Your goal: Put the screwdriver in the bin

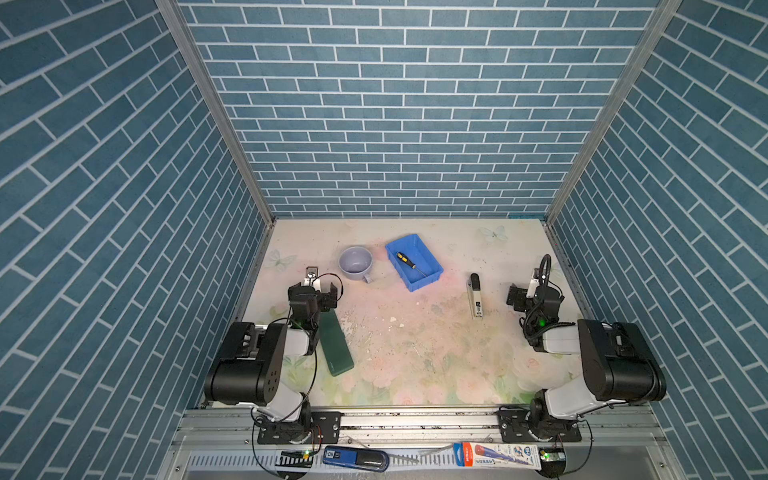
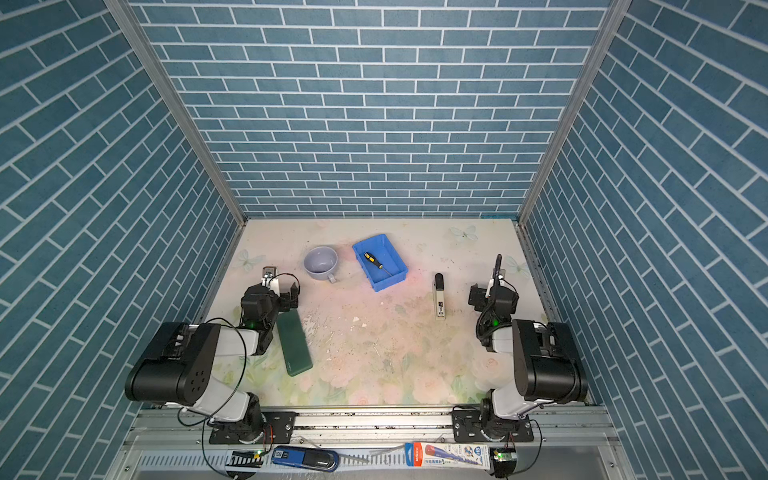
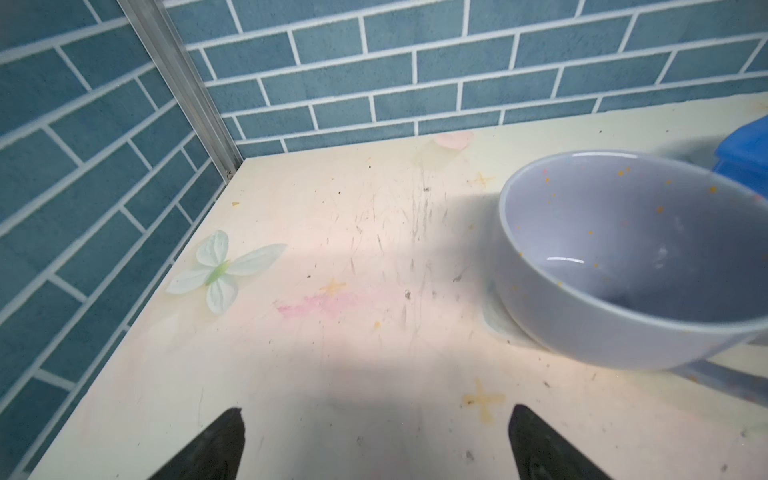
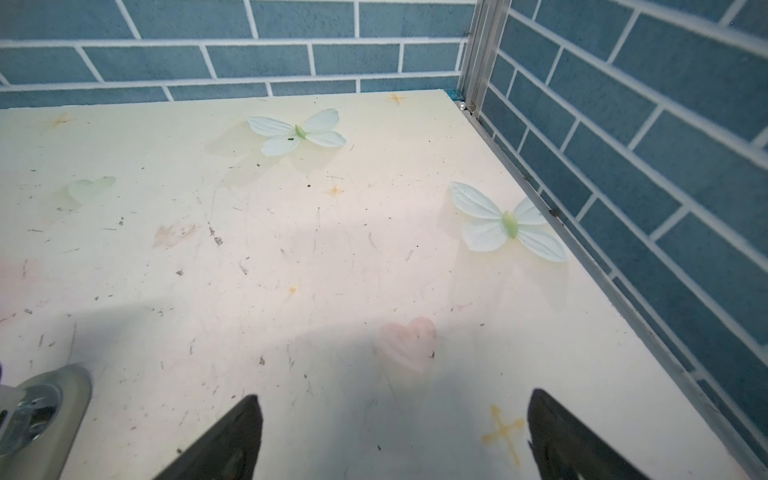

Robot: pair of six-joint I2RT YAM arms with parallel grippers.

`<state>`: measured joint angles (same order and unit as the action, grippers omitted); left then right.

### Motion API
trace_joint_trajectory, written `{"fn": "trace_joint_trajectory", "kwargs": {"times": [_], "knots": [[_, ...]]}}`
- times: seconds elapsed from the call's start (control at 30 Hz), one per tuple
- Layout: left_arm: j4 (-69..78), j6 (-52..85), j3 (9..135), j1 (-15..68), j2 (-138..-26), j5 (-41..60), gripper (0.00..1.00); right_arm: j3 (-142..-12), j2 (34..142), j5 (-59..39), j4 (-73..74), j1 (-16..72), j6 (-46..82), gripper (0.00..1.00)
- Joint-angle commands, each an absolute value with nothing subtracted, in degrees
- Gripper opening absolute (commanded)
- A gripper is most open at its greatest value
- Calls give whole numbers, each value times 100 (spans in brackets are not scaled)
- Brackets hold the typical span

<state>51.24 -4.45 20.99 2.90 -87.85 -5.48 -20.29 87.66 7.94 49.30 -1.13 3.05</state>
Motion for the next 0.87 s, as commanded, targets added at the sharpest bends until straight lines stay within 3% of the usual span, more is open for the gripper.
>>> {"fn": "trace_joint_trajectory", "kwargs": {"times": [0.0, 0.83], "knots": [[5020, -422, 2204, 194, -8792, -399, 100, -2250, 8798, 747, 4929, -149, 406, 99], [5027, -439, 2192, 202, -8781, -411, 100, -2233, 8799, 756, 4981, -145, 387, 99]]}}
